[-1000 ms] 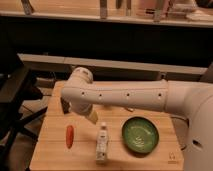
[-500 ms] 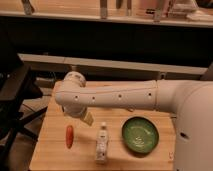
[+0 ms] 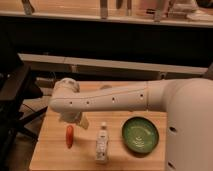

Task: Drag the pepper across the table

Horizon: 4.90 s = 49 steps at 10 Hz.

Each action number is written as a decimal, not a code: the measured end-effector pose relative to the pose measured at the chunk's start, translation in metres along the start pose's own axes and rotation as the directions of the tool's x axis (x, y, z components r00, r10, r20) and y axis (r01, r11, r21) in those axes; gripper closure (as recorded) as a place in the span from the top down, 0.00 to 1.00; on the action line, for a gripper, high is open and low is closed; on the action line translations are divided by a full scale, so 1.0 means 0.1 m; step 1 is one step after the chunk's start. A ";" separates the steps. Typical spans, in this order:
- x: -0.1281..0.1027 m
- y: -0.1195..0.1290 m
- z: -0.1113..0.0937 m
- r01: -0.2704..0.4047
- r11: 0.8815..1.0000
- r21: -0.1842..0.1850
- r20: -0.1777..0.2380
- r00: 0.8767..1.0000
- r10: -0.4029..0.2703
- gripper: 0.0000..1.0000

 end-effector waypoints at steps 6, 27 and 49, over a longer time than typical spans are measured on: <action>-0.13 -0.16 0.29 0.071 0.997 -0.008 0.024 0.997 -0.071 0.80; -0.21 -0.42 0.90 0.269 0.961 -0.070 0.142 0.956 -0.257 0.80; -0.19 -0.39 1.18 0.372 0.920 -0.123 0.191 0.919 -0.346 0.80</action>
